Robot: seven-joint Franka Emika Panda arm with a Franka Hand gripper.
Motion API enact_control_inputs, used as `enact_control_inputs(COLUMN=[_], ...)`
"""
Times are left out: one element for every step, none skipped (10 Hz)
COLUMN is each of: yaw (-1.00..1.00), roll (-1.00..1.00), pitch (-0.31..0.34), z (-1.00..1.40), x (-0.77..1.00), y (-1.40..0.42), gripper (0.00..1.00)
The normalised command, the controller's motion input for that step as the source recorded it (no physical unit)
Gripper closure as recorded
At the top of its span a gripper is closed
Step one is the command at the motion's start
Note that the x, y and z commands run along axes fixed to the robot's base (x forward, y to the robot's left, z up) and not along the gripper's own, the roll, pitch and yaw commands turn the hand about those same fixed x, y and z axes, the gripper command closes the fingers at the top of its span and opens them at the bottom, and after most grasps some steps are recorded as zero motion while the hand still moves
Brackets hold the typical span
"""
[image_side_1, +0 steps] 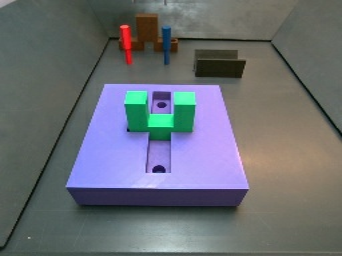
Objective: Pick up the brown object. Move up. Move to above the board. Insert the brown object.
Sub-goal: Pick up the brown object.
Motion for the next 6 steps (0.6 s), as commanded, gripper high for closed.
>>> enact_control_inputs(yaw=[-0.10, -0.14, -0.19, -0.21, -0.20, -0.20], roll=[-0.04, 0.00, 0.00, 0.00, 0.00, 0.00], pitch=[0.000, 0.000, 0.013, 0.020, 0.023, 0.023], z=[-0.65, -0.43, -0.31, -0.19, -0.16, -0.08], x=[-0.07, -0.05, -0.10, -0.18, -0.20, -0.28], y=[-0.05, 0.00, 0.01, 0.14, 0.17, 0.27], gripper=[0.00, 0.00, 0.00, 0.00, 0.00, 0.00])
